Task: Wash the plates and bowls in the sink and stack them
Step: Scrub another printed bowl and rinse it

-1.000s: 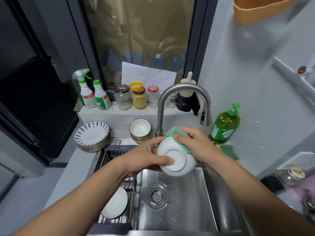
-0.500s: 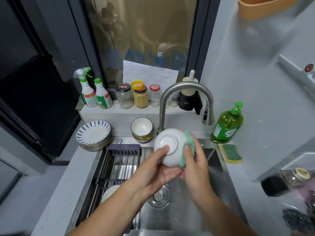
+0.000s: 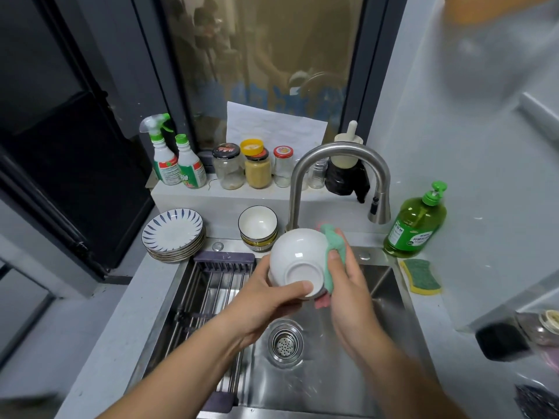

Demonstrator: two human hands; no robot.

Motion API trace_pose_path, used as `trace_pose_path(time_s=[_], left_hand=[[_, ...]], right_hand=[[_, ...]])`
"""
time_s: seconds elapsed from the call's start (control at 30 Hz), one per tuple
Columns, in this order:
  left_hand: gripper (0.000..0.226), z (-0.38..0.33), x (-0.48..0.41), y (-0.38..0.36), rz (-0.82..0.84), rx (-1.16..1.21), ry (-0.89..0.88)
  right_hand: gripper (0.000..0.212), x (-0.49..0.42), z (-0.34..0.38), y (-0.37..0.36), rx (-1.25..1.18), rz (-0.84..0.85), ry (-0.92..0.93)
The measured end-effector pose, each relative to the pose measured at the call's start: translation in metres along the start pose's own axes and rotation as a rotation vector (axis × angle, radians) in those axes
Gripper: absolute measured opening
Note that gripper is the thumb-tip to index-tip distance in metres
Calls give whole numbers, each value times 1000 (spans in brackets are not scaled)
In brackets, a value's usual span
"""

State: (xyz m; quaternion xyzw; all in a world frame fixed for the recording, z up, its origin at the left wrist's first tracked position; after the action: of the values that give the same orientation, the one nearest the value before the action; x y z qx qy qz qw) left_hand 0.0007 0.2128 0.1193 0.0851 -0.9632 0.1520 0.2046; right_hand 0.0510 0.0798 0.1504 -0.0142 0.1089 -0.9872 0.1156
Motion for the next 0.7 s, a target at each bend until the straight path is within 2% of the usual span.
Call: trace_pose_path(time_s=[0.1,0.23,0.4,0.47,0.5,0.6,0.63,0.67,0.7], left_hand=[[81,5,-3,15,-99,-46,-84],[87,14,-8,37,-103,-148,-112],[71,10,-23,71,-89,63,7],[53,1,-39,94,-103,-8,39],[54,-2,-47,105,-115,-47,48],[118,-20,-73,138,-89,-175,67],[120,-26,-85,149,-64,-235,64],[107,-34,-96,157,-38,-274,45],[92,-42,-105,160,-6,-324,35]], right_hand=[[31,-3,-23,-2,-154,-18,-189],[31,-13,-46,-11,-227,-14,-354],[31,-35,-77,-32,-227,-25,-530],[31,-50,-86,-46,-177,-11,-557],[30,-57,-88,-50,-114,-7,-554],[37,-89,-93,-67,54,-14,-501],[47,-102,-97,-74,115,-2,-488],[52,-113,-103,-80,156,14,-487],[48,-121,-103,-85,199,21,-472]])
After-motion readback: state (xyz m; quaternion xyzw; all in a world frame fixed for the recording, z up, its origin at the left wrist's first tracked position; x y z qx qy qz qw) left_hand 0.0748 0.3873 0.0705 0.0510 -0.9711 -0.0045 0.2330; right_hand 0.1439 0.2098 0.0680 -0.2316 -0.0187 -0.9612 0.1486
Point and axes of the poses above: each hand's wrist, its own x-axis away from the middle knuckle, its own y-axis out of the back of the hand, z = x × y, the point moved 5 cm from there along -x, towards the middle knuckle, and after that the axes turned 4 degrees about y, right-handed, at the moved point
